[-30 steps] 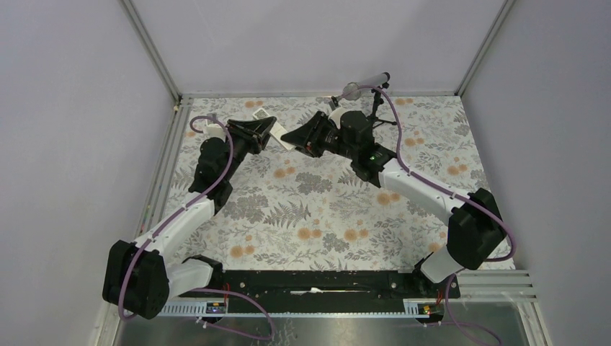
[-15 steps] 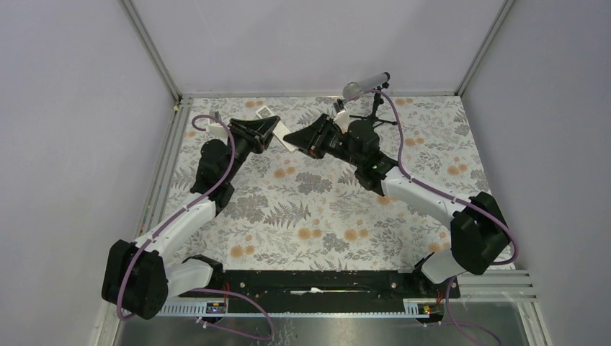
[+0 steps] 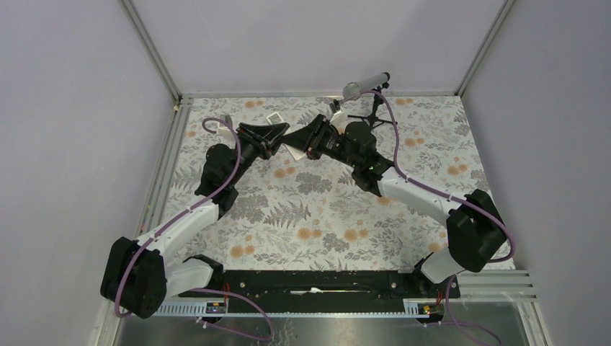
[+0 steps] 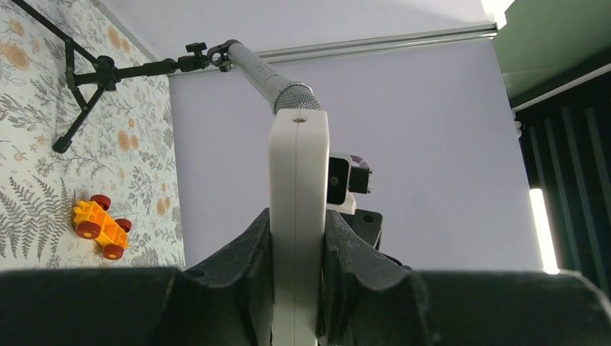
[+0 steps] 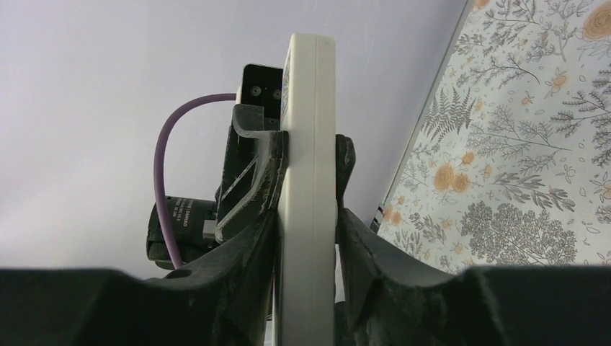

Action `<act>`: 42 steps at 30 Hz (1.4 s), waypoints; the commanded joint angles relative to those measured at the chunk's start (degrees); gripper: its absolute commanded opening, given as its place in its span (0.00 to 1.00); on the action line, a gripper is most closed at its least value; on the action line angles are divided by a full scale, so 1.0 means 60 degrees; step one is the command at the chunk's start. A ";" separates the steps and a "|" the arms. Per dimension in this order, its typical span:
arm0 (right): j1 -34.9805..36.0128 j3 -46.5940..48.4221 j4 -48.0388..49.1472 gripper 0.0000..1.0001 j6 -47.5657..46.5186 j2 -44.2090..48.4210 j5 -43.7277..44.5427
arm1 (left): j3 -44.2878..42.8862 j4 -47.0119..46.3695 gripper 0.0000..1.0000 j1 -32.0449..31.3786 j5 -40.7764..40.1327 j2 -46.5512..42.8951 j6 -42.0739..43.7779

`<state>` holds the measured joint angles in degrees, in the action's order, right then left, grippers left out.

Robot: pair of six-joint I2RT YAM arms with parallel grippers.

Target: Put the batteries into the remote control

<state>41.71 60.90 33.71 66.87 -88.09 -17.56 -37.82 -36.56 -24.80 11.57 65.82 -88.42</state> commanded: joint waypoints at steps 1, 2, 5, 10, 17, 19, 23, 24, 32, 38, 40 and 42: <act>0.0126 0.0099 -0.0647 0.48 -0.0797 -0.0341 0.1174 | -0.0260 -0.1540 0.00 -0.1096 0.3207 -0.0354 -0.0442; 0.0132 0.0115 -0.0817 0.52 -0.0927 -0.0157 0.1104 | -0.0276 -0.1453 0.00 -0.1011 0.3282 -0.0338 -0.0331; 0.0063 0.0262 -0.1358 0.69 -0.1644 0.0322 0.0540 | -0.0167 -0.0948 0.00 -0.0521 0.3628 -0.0332 0.0166; -0.0371 0.0334 -0.2287 0.95 -0.3011 0.1171 -0.1194 | 0.0153 -0.1127 0.00 0.0377 0.4923 -0.0269 0.0481; -0.0614 0.0071 -0.2086 0.99 -0.3660 0.1828 -0.3860 | -0.0276 -0.0348 0.00 0.0500 0.6415 -0.0333 0.1682; -0.0616 -0.0066 -0.1851 0.95 -0.3611 0.1915 -0.4325 | -0.0548 0.0362 0.00 0.0500 0.6609 -0.0348 0.2372; -0.0612 -0.0524 -0.0763 0.81 -0.2817 0.1967 -0.5160 | -0.0725 0.0968 0.00 0.0500 0.6428 -0.0471 0.2768; -0.0617 -0.0627 -0.0729 0.77 -0.2765 0.1964 -0.5203 | -0.0731 0.0876 0.00 0.0500 0.6431 -0.0455 0.2694; -0.0611 -0.1758 -0.0095 0.72 -0.2534 0.2227 -0.5287 | -0.0415 -0.0116 0.00 0.0502 0.5748 -0.0624 0.2046; -0.0610 -0.2038 -0.0054 0.51 -0.2559 0.2271 -0.4638 | -0.0173 -0.0555 0.00 0.0500 0.5241 -0.0764 0.1707; -0.0614 -0.2129 0.0192 0.48 -0.2419 0.2241 -0.4382 | -0.0120 -0.0551 0.00 0.0501 0.5215 -0.0802 0.1686; -0.0605 -0.2205 0.0619 0.51 -0.2135 0.2136 -0.4268 | -0.0034 -0.0483 0.00 0.0500 0.5162 -0.0856 0.1699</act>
<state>38.09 48.88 31.81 52.27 -75.61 -45.95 -38.35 -33.69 -21.89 44.27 63.05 -76.69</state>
